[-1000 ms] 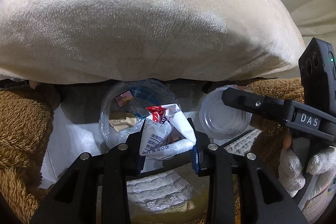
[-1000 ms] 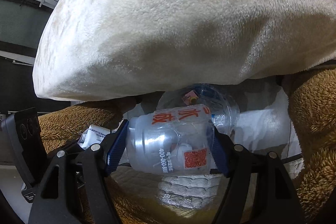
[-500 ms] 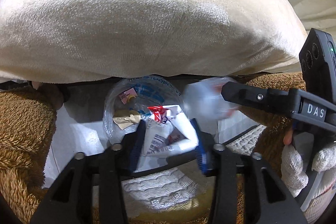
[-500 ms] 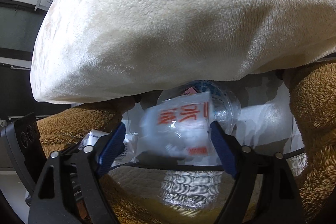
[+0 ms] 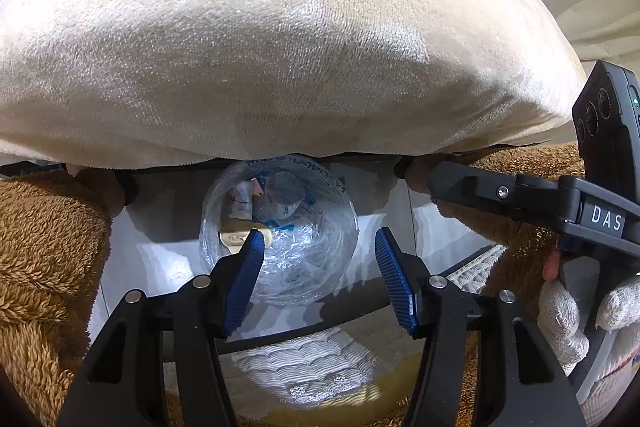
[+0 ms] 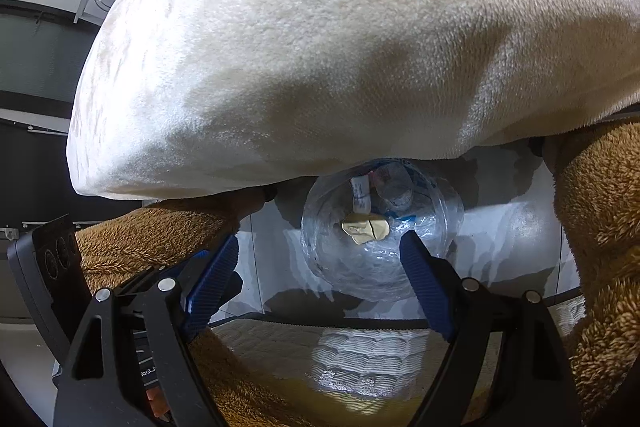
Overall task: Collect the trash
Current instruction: 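Open both grippers to drop the carton and cup into the bag, then raise both tools back over the bed toward the remaining trash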
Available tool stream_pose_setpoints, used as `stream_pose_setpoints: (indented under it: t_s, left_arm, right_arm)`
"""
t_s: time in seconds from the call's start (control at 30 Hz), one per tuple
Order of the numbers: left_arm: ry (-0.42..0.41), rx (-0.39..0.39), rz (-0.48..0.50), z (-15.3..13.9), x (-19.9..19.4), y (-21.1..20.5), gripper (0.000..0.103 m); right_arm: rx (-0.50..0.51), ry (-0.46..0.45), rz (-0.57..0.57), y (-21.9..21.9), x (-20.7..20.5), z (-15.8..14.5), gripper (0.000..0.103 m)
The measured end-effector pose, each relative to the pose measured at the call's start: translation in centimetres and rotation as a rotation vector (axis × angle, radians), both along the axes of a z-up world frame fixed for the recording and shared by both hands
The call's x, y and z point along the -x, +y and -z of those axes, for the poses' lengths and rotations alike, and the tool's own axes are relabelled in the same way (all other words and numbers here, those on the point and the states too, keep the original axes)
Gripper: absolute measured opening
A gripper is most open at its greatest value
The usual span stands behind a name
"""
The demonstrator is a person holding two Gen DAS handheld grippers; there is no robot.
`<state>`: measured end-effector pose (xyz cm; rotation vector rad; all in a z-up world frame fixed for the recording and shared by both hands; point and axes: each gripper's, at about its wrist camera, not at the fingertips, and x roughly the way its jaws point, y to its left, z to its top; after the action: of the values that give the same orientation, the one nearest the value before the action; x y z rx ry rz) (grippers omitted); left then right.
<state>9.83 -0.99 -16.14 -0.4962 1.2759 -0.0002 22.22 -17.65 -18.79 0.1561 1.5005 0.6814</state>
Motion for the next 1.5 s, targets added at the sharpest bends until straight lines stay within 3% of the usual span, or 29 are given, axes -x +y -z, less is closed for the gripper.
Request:
stream_pose_setpoints:
  t_s: [0.2, 0.6, 0.9, 1.5]
  left_arm:
    - [-0.076, 0.010, -0.005, -1.5, 0.6, 0.2, 0.056]
    - [-0.308, -0.022, -0.024, -6.2, 1.7, 1.2, 0.056]
    - [-0.427, -0.048, -0.044, -9.3, 1.2, 2.7, 0.056]
    - [-0.518, -0.123, -0.126, -14.3, -5.1, 11.7, 0.057]
  right_arm:
    - [-0.029, -0.103, -0.017, -0.5, 0.4, -2.1, 0.082]
    - [-0.145, -0.412, -0.047, -1.9, 2.7, -7.8, 0.082]
    - [-0.163, -0.628, -0.067, -1.3, 1.1, -12.0, 0.082]
    - [-0.145, -0.701, -0.130, 4.2, -8.1, -14.8, 0.082]
